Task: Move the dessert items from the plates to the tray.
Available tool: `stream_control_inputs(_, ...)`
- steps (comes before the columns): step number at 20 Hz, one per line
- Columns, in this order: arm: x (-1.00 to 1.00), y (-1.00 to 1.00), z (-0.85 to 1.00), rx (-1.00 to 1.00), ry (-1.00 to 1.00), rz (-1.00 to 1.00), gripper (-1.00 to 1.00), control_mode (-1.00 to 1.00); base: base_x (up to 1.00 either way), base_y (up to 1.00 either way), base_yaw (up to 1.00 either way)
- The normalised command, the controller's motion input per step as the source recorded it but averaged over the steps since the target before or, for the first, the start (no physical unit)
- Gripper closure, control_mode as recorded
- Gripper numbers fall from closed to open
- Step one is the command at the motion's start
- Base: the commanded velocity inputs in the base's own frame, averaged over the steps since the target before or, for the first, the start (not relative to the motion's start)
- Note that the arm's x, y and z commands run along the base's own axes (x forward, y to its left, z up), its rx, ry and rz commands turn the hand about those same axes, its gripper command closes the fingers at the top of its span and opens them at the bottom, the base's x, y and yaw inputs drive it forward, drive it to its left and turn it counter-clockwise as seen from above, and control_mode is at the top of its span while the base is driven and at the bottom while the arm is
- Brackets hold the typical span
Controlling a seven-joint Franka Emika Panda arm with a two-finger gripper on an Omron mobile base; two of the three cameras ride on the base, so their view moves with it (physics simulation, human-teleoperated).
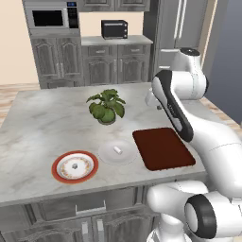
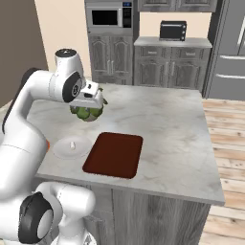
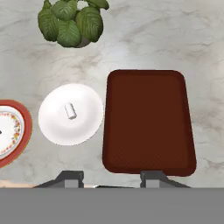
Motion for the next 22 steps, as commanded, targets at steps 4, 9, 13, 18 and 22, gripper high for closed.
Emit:
stream_control_inputs(4, 0.0, 0.0, -0.11, 0.0, -0.01, 0.0, -1.0, -1.0, 0.0, 0.0, 0.0)
stream_control_inputs(9, 0.0, 0.32, -0.2, 0.0, 0.0, 0.0, -1.0, -1.0, 0.0, 0.0, 0.0)
stream_control_inputs(13, 0.0, 0.59, -0.13, 0.0, 0.01, 0.0, -1.0, -1.0, 0.0, 0.0, 0.0)
stream_control_inputs(18, 0.0, 0.62, -0.03, 0.0, 0.12, 0.03, -1.0, -1.0, 0.0, 0.0, 0.0)
stream_control_inputs(22, 0.0, 0.32, -0.05, 0.0, 0.09, 0.15, -1.0, -1.0, 0.0, 0.0, 0.0)
